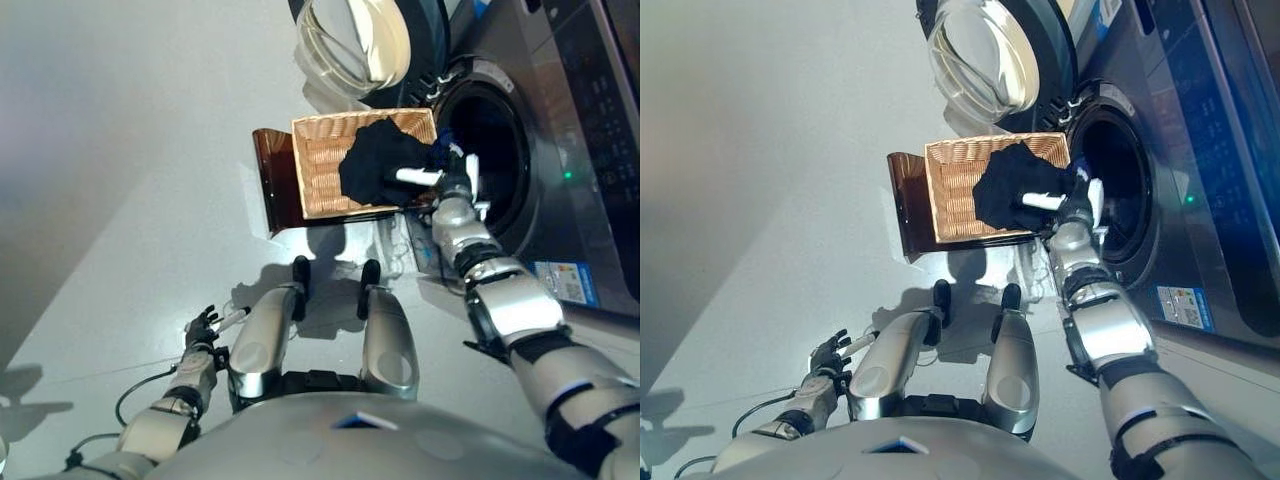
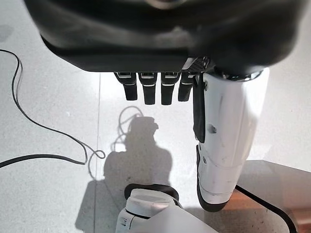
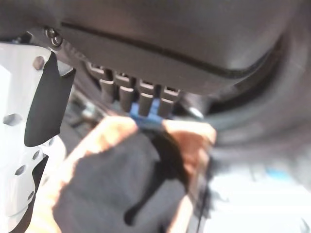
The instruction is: Pick up the clothes and place them into the washing machine
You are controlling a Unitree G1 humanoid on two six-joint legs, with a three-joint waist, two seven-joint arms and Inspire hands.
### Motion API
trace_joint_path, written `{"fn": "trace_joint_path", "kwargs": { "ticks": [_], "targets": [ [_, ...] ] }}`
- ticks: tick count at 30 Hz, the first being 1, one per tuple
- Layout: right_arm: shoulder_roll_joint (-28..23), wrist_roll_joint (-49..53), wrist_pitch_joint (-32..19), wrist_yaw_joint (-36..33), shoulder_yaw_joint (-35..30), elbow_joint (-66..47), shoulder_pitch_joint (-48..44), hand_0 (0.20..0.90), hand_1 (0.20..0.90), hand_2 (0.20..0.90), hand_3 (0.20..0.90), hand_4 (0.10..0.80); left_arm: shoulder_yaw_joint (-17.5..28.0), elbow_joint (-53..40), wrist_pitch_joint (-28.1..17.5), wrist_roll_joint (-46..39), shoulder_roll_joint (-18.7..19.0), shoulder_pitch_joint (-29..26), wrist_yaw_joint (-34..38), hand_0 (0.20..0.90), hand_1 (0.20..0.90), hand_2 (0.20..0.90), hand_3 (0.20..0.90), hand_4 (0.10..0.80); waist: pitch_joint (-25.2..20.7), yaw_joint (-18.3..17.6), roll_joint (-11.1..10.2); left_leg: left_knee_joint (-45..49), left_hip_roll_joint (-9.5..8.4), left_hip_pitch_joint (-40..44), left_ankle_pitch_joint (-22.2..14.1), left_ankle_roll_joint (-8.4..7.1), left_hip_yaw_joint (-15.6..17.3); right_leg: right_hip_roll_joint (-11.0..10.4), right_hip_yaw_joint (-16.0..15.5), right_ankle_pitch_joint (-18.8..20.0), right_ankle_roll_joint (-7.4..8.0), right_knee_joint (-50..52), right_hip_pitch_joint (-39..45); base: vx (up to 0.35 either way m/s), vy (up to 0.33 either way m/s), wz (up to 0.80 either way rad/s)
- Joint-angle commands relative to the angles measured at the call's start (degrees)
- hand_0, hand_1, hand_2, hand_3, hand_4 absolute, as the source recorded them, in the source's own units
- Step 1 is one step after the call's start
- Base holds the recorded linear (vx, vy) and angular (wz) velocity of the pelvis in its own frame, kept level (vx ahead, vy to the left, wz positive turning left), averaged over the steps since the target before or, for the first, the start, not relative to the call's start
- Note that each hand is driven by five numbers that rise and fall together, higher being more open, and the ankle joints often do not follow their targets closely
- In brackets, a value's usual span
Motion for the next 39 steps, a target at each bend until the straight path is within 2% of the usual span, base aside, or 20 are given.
{"fn": "trace_joint_path", "kwargs": {
  "ticks": [1,15,34,39],
  "targets": [
    [-3.18,0.41,-4.07,-0.10,0.08,-3.85,-2.16,0.900,0.900,0.900,0.900,0.800,1.06,2.60,-0.51,1.24,-0.04,2.50,0.86,0.900,0.900,0.900,0.900,0.800,-2.66,-0.01,-0.52,1.19,2.08,-2.82,0.18,-4.67,-1.16,-1.38,1.80,5.58,-0.26,-5.03,0.15,0.021,-0.022,-0.10],
    [-1.23,-18.82,-1.10,0.44,12.19,-5.07,-4.19,0.900,0.900,0.900,0.900,0.800,1.27,2.86,-0.17,3.95,0.36,1.45,1.07,0.900,0.900,0.900,0.900,0.800,-5.63,0.31,-2.01,-1.43,2.64,-0.44,0.73,-5.36,-2.07,-1.19,0.89,5.41,0.01,-6.68,2.58,0.030,-0.036,-0.03],
    [-0.01,-22.32,-0.43,-1.66,12.14,-6.36,-4.00,0.900,0.900,0.900,0.900,0.800,1.81,3.11,-0.36,3.43,0.14,1.29,1.49,0.900,0.900,0.900,0.900,0.800,-6.93,0.57,-2.22,-1.92,2.42,-0.52,0.56,-5.33,-2.59,-1.27,0.50,5.33,0.13,-7.08,2.50,0.005,-0.002,0.01],
    [0.25,-19.95,0.44,-5.57,7.81,-1.22,-4.51,0.900,0.900,0.900,0.900,0.800,1.18,3.11,-0.57,3.00,-0.22,0.83,2.38,0.900,0.900,0.900,0.900,0.800,-6.40,0.28,-1.98,-1.47,2.40,-0.94,0.61,-5.20,-2.52,-1.30,0.62,5.51,0.07,-6.85,2.20,0.000,0.000,0.00]
  ]
}}
